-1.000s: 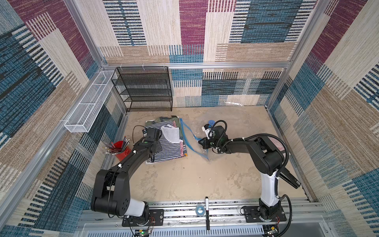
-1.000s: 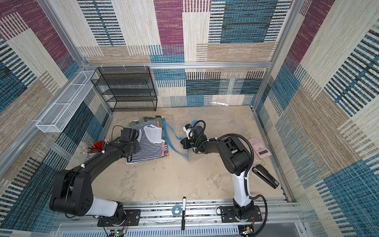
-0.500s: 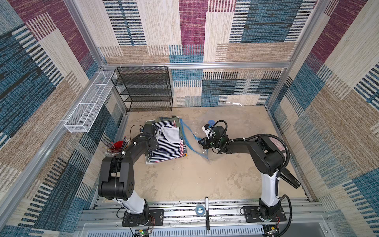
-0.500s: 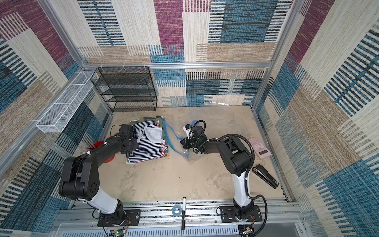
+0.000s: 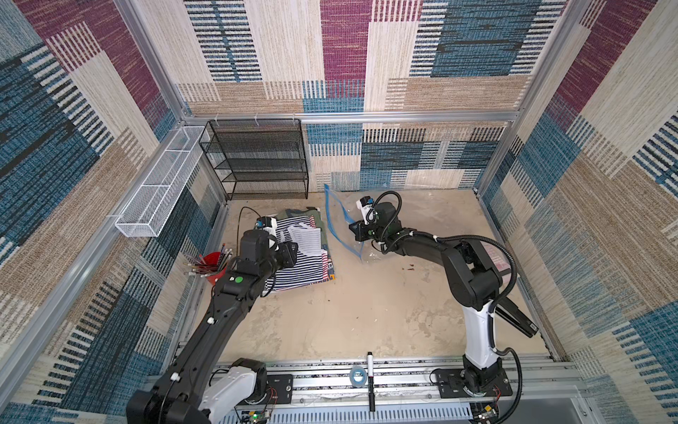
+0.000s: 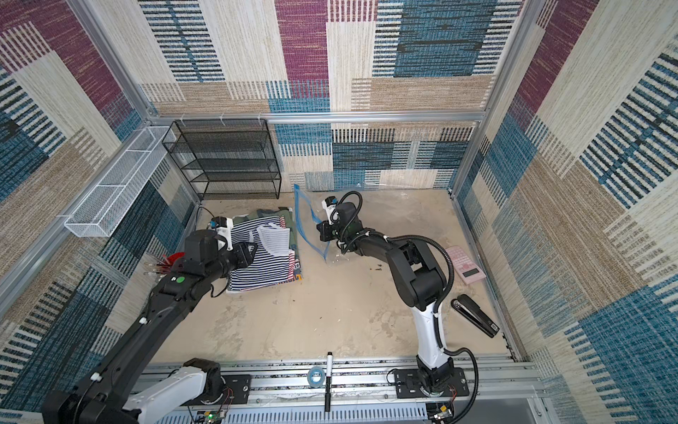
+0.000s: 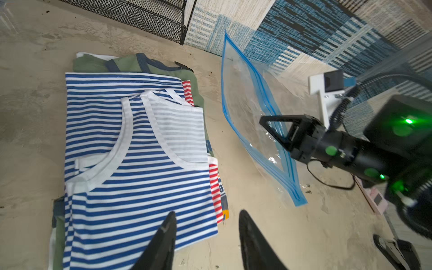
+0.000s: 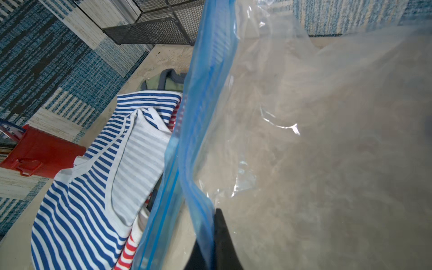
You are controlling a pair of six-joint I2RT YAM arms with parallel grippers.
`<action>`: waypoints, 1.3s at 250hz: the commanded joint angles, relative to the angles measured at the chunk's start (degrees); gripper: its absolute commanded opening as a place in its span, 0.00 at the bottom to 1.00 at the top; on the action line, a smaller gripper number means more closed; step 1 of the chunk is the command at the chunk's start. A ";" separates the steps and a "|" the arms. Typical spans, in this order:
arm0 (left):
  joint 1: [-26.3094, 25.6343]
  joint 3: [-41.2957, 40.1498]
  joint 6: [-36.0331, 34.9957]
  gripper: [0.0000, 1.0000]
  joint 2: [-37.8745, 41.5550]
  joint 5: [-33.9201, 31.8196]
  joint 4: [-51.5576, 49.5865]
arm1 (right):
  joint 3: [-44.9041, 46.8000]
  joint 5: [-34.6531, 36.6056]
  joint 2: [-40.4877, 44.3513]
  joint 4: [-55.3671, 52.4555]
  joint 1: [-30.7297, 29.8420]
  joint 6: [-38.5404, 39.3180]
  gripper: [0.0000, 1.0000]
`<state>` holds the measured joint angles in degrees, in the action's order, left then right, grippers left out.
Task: Take the tank top out of the vacuum bag
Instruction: Place the vacuum bag at the center of the board, then reset both arms
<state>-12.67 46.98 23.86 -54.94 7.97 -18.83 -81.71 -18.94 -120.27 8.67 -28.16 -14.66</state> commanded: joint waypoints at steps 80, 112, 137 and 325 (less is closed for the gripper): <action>-0.28 -11.74 1.81 0.71 15.25 -0.22 -5.78 | 12.31 4.51 20.84 3.37 -0.04 0.15 0.99; -0.25 -11.48 2.56 0.73 16.73 -1.51 -7.86 | 20.64 6.23 32.80 3.89 0.13 -0.50 0.99; -0.25 -10.78 3.96 0.90 17.08 -6.74 -11.88 | 29.23 10.17 44.16 2.93 0.69 -0.87 0.99; 5.65 -26.96 -24.75 1.00 -27.59 -34.33 69.88 | 76.30 29.90 44.24 67.52 21.54 21.07 0.99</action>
<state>-9.63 17.58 2.87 -76.14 -33.21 34.61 -3.81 15.57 -69.76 56.66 -7.05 3.09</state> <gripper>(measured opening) 0.998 0.993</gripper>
